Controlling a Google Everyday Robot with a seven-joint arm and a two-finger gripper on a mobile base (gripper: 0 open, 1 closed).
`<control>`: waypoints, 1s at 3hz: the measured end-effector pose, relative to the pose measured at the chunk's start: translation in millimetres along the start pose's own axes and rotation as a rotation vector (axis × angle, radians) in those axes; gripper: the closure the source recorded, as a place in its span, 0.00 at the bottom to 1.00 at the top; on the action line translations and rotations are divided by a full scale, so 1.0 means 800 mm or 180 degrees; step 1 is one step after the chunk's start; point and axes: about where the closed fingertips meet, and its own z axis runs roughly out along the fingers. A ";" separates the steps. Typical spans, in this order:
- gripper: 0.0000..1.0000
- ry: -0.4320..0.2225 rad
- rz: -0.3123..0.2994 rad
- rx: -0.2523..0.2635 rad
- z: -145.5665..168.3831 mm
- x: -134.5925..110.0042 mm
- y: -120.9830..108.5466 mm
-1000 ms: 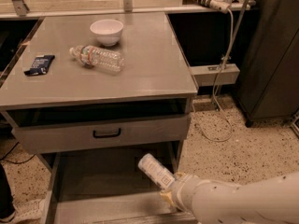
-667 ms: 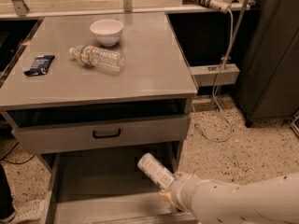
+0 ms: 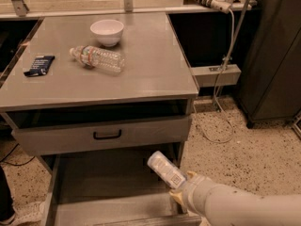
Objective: Pick blue plastic bottle from middle drawer and place on counter
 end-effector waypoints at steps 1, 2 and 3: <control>1.00 -0.0109 -0.0078 0.0135 -0.032 -0.006 -0.013; 1.00 -0.0254 -0.0202 0.0234 -0.069 -0.026 -0.019; 1.00 -0.0413 -0.0279 0.0377 -0.120 -0.049 -0.022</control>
Offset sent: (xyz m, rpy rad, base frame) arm -0.0180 0.0079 0.1614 -0.0409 -0.1991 0.0457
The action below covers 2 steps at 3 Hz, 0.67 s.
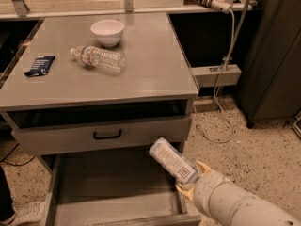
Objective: Pick blue plastic bottle from middle drawer and place on counter
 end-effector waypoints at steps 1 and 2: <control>1.00 0.0000 -0.0001 -0.0001 0.000 0.000 0.000; 1.00 -0.0005 -0.0034 0.0101 -0.014 -0.001 -0.009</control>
Offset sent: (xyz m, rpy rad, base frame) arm -0.0001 -0.0074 0.0977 -0.0886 -0.0979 -0.0661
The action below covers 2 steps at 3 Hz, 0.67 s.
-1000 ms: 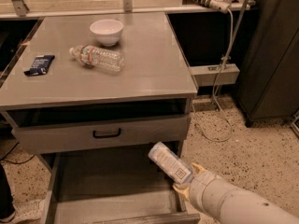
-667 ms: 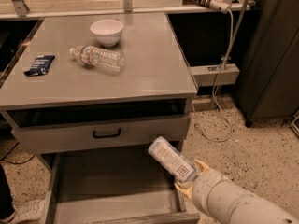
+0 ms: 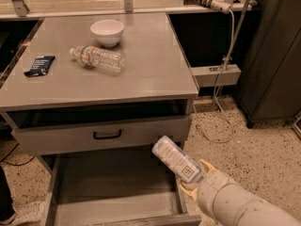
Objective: Pick blue plastic bottle from middle drawer and place on counter
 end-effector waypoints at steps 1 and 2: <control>1.00 -0.0061 -0.0129 0.0217 -0.036 -0.020 -0.019; 1.00 -0.0084 -0.0239 0.0385 -0.074 -0.043 -0.035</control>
Offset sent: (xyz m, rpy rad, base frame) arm 0.0013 -0.0045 0.1641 -0.1471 -0.1741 -0.0744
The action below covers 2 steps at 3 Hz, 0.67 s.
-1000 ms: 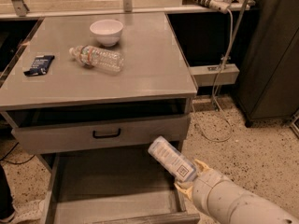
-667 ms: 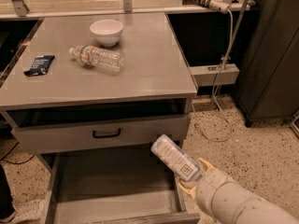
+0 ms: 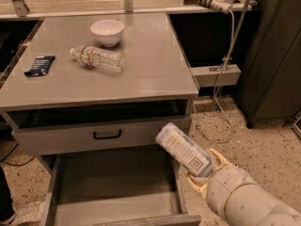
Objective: Pick blue plastic bottle from middle drawer and place on counter
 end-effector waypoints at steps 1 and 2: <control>1.00 0.0078 0.0086 0.0083 -0.010 0.016 -0.010; 1.00 0.0078 0.0086 0.0083 -0.010 0.016 -0.010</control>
Offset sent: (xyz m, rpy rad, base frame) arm -0.0059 -0.0179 0.0026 -0.0012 -0.0011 -0.0489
